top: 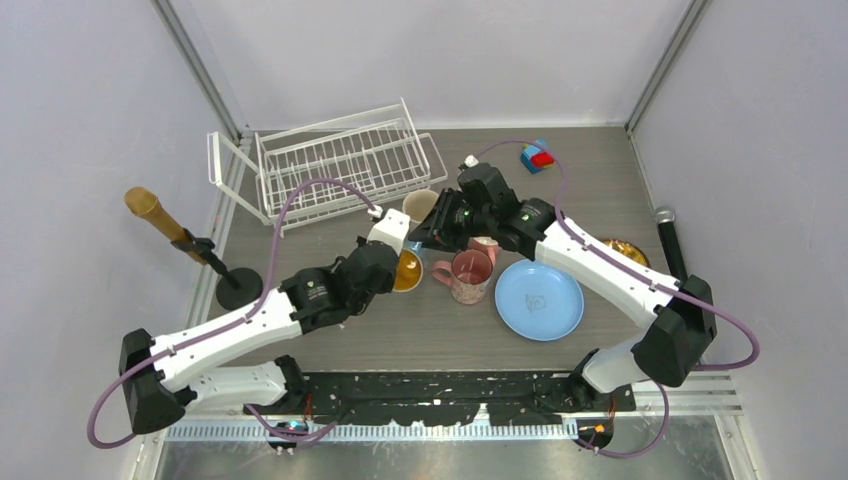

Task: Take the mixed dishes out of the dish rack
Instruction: Place the cup at the center of the board.

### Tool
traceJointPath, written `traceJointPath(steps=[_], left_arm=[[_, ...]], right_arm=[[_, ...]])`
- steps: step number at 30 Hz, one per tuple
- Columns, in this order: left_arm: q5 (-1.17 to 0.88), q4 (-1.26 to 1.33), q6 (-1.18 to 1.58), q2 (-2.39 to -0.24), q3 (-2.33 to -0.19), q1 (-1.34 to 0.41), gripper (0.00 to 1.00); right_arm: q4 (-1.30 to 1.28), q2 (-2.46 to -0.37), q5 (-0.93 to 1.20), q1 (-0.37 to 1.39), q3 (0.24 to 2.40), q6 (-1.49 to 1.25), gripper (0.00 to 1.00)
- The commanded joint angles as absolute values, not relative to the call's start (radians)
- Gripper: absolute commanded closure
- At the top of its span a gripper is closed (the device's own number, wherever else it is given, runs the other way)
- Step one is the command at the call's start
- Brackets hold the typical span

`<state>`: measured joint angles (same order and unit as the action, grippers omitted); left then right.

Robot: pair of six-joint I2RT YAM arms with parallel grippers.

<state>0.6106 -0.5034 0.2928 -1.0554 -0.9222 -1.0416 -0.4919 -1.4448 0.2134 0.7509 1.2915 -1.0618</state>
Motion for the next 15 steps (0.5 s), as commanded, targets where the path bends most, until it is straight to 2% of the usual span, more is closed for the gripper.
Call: traceJointPath(steps=[1, 2, 3, 4, 6, 15], left_arm=[[0.620, -0.438, 0.315, -1.010, -0.920, -1.055, 1.00], [0.618, -0.446, 0.334, -1.003, -0.916, -1.055, 1.00], [0.618, -0.456, 0.348, -0.996, -0.915, -1.055, 1.00], [0.619, -0.471, 0.360, -0.991, -0.913, -1.055, 1.00], [0.628, -0.518, 0.389, -0.984, -0.920, -1.055, 1.00], [0.591, -0.623, 0.497, -0.992, -0.914, -1.055, 1.00]], right_arm=[[-0.376, -1.399, 0.181, 0.747, 1.288, -1.015, 0.61], [-0.368, -1.391, 0.168, 0.747, 1.276, -1.007, 0.44], [-0.361, -1.373, 0.143, 0.747, 1.268, -0.997, 0.35], [-0.343, -1.362, 0.131, 0.747, 1.251, -0.990, 0.16], [-0.332, -1.328, 0.081, 0.747, 1.230, -0.954, 0.02], [-0.279, -1.083, -0.247, 0.747, 1.074, -0.782, 0.00]])
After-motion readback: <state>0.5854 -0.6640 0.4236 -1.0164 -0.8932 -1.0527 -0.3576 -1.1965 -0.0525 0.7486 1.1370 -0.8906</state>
